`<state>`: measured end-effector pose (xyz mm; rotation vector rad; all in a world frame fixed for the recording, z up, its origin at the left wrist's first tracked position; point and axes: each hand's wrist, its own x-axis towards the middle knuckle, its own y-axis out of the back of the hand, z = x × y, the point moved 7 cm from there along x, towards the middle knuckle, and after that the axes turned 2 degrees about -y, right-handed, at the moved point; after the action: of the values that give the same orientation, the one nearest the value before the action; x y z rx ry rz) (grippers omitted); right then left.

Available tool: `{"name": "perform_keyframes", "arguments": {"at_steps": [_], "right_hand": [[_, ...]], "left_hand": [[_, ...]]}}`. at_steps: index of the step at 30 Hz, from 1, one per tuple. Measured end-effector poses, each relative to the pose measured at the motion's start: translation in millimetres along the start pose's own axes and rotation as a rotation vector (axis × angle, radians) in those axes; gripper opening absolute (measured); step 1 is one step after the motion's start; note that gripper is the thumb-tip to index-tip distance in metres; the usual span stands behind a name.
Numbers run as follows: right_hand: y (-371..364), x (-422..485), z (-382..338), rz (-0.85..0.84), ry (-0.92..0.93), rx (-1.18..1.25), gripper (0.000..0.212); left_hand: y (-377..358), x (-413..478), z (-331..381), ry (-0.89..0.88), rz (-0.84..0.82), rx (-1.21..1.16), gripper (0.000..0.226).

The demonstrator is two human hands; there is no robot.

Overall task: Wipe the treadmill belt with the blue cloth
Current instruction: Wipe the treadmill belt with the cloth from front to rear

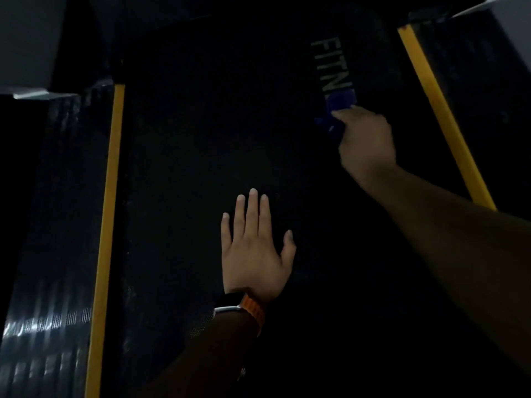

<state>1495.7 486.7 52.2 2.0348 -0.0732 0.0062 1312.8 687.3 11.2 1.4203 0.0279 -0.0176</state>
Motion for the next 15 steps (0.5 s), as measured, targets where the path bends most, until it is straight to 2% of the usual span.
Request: {"name": "perform_keyframes", "arguments": {"at_steps": [1,3,5,7,10,11,13,15], "right_hand": [[-11.9,-17.1,-23.1,-0.018,0.046,0.012,0.050],[-38.7,-68.6,-69.4,-0.170,0.389,0.009,0.055],[-40.4,-81.2,-75.9,-0.297,0.661,-0.014,0.064],[-20.9,-42.0,-49.1,-0.262,0.578,-0.170,0.064],[3.0,-0.7,-7.6,-0.068,0.085,-0.188,0.047],[-3.9,-10.0,-20.4,-0.029,0.036,-0.154,0.040],[-32.5,-47.4,-72.0,-0.077,0.160,-0.053,0.035],[-63.2,-85.9,-112.0,-0.213,0.450,0.003,0.043]], "left_hand": [[0.0,0.5,-0.5,0.001,-0.005,-0.001,0.075],[1.5,1.1,-1.3,0.000,-0.010,-0.008,0.076],[4.4,2.3,-4.1,-0.001,-0.018,-0.022,0.077],[5.9,2.6,-5.0,-0.008,-0.028,-0.038,0.078],[11.7,-1.7,-5.2,-0.045,-0.011,-0.093,0.079],[15.8,-3.8,-15.2,-0.043,0.010,-0.110,0.078],[24.5,-9.4,-56.1,0.013,0.062,-0.094,0.078],[31.7,-15.0,-102.2,0.080,0.064,-0.024,0.081]]}}
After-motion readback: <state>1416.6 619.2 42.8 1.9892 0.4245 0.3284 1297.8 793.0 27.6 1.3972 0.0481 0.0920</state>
